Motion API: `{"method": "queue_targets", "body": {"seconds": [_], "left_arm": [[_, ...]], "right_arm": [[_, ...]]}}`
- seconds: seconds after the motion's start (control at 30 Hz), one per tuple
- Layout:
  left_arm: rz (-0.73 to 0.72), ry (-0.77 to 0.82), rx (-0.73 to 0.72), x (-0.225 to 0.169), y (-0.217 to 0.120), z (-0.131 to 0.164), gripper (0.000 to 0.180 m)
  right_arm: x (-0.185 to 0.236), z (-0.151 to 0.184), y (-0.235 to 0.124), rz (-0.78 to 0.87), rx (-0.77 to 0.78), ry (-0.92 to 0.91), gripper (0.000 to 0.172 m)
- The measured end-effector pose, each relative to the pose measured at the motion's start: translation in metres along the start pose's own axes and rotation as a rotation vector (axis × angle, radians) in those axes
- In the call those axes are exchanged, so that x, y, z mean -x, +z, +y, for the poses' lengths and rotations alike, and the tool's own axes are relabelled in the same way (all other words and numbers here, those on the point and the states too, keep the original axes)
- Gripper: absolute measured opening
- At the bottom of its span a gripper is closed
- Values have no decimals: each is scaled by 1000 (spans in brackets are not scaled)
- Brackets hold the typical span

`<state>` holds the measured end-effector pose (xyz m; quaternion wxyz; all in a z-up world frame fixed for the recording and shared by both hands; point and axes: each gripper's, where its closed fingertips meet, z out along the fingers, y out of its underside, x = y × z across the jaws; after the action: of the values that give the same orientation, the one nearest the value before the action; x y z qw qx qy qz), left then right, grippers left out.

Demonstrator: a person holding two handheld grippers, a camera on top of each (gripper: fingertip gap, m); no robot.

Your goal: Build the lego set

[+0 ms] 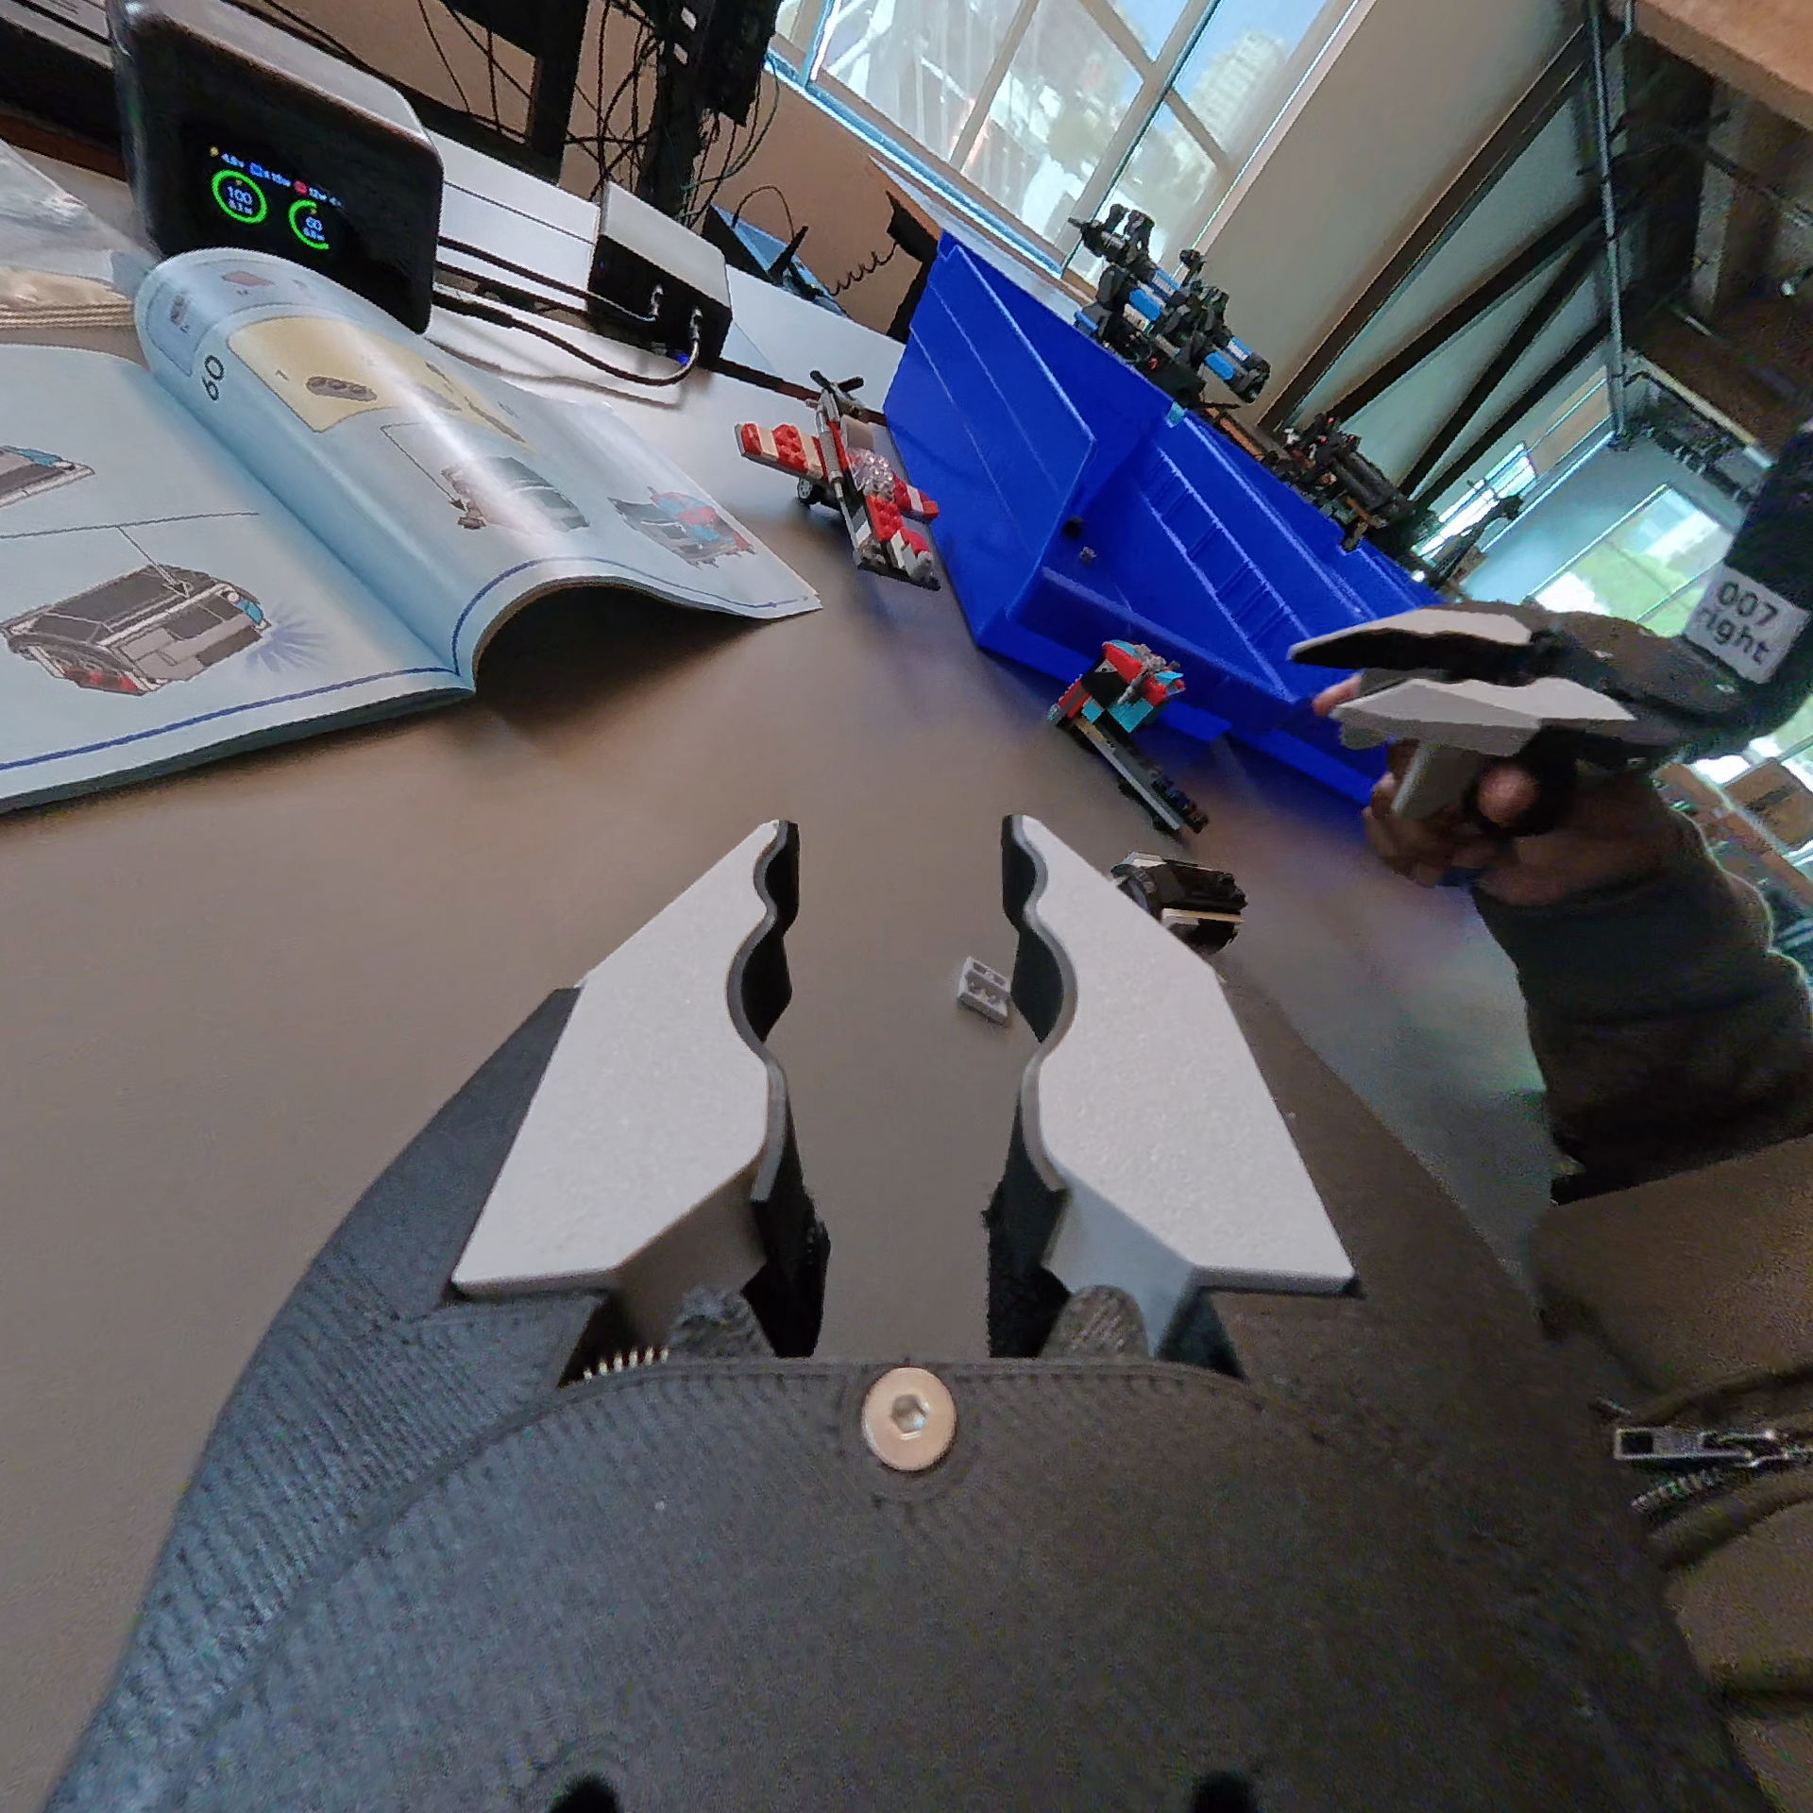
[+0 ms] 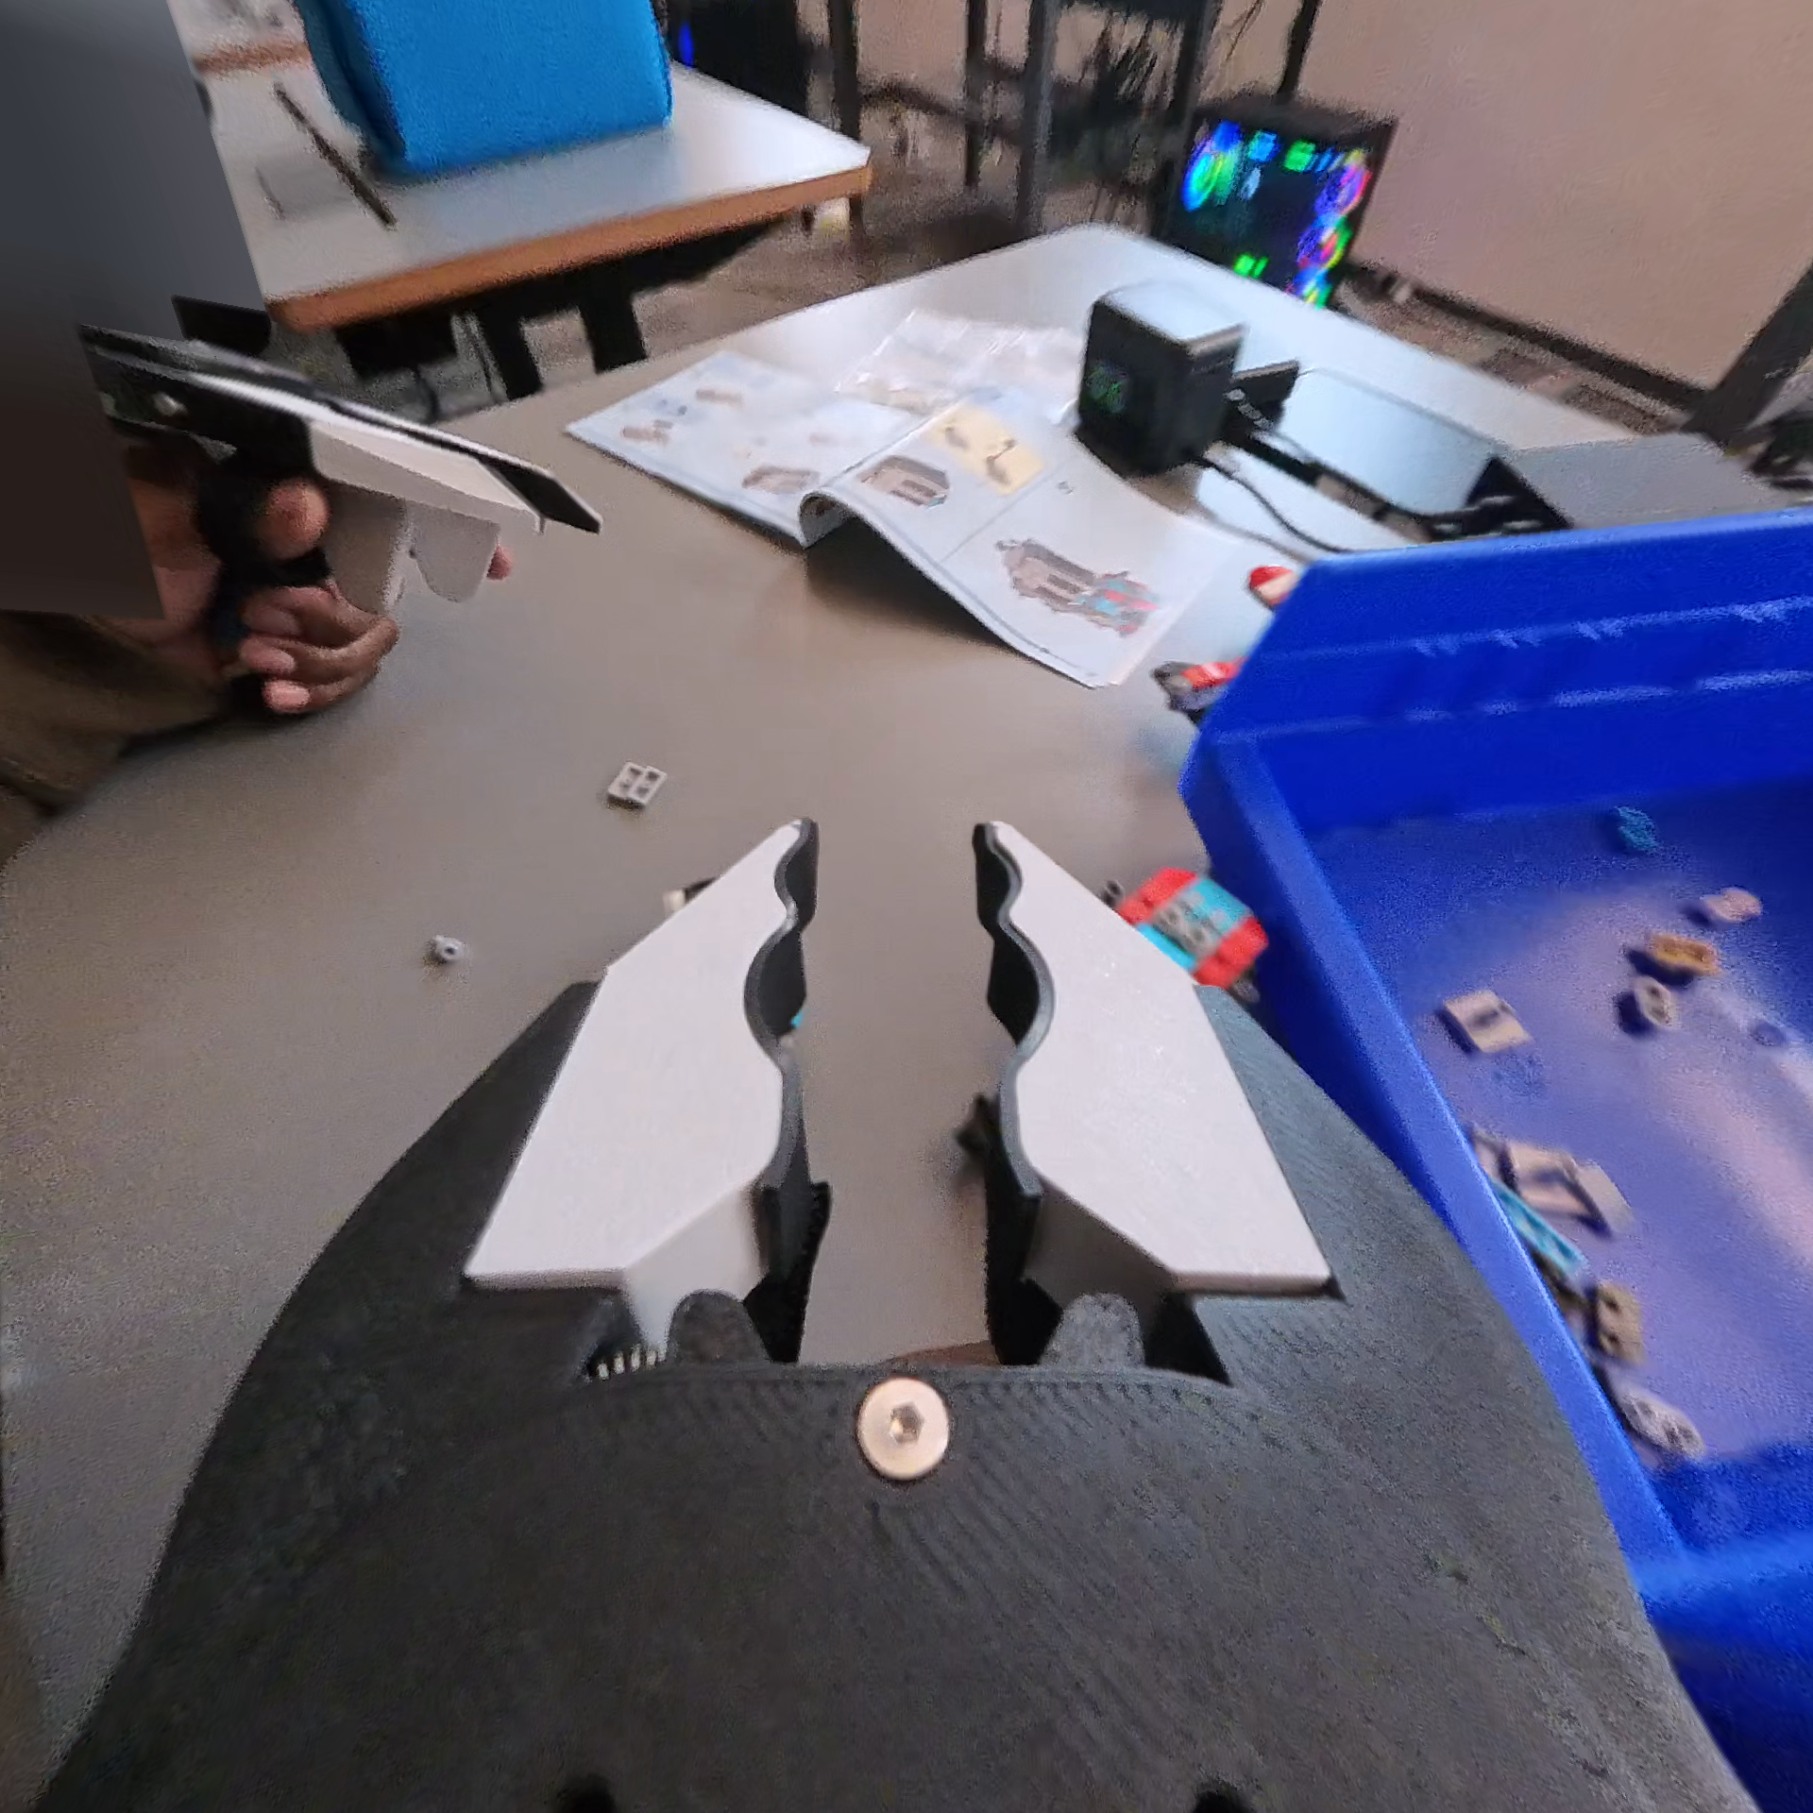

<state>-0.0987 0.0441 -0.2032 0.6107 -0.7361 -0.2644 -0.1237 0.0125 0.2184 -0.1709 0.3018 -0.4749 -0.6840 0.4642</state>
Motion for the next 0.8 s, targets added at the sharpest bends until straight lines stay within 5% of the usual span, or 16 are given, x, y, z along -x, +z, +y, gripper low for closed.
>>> {"method": "queue_targets", "body": {"seconds": [0.37, 0.8], "left_arm": [[-112, 127, 38, 9, 17, -2, 43], [-232, 198, 153, 18, 28, 12, 43]], "right_arm": [[-41, 57, -90, 47, -82, 72, 63], [-41, 63, -103, -74, -157, 173, 51]]}}
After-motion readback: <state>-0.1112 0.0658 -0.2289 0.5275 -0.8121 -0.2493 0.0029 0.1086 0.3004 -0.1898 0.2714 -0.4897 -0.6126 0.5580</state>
